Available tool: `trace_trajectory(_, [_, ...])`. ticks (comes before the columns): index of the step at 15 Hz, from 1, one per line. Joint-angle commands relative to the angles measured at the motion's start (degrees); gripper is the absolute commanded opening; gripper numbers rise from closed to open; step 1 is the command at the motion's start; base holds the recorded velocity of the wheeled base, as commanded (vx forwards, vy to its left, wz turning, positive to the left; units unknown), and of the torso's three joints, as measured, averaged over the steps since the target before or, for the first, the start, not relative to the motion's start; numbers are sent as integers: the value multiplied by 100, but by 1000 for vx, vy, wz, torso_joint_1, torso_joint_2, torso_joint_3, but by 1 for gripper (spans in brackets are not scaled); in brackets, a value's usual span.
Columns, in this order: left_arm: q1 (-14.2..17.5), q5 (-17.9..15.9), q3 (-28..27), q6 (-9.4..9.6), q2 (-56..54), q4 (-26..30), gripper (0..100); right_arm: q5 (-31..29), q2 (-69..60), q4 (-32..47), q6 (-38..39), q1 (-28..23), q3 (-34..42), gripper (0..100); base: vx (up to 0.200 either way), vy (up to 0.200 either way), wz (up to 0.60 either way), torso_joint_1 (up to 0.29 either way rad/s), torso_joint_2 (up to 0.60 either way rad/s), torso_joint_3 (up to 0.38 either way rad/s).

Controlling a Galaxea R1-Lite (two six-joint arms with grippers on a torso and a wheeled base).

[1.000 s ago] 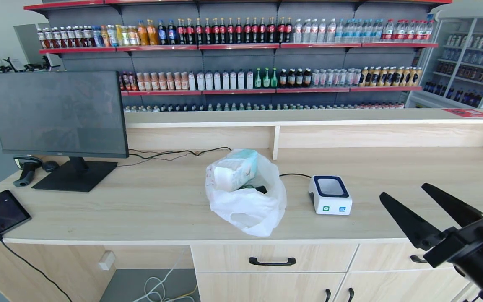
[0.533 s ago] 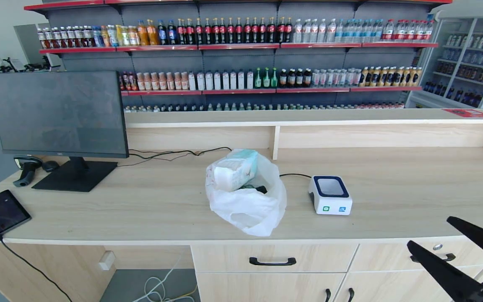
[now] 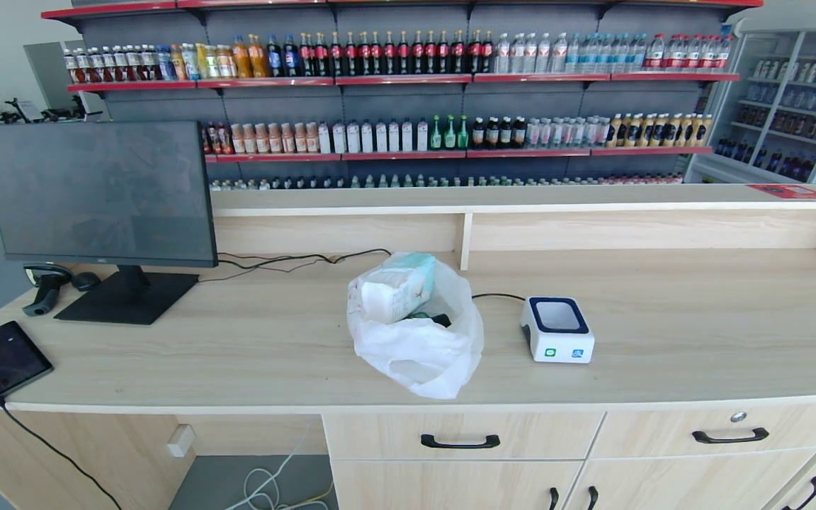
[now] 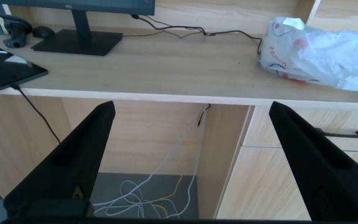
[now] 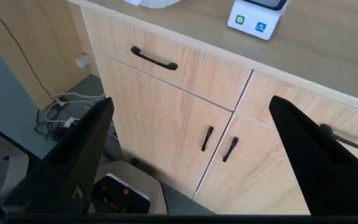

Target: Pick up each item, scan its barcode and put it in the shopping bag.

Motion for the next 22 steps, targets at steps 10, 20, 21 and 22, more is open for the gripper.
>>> trace_trajectory(10, [2,7,-1,-56,0,0,100,9,-1068,97,455,-2800,5,100,0,0,0,0,0,0])
trace_trajectory(20, [2,16,-1,-64,0,0,100,9,-1270,106,385,-2879,5,100,0,0,0,0,0,0])
trace_trajectory(21, [2,16,-1,-91,0,0,100,9,-1270,106,394,-2879,5,100,0,0,0,0,0,0])
trace_trajectory(22, [2,16,7,-100,0,0,100,18,-1270,106,411,-2879,5,100,0,0,0,0,0,0])
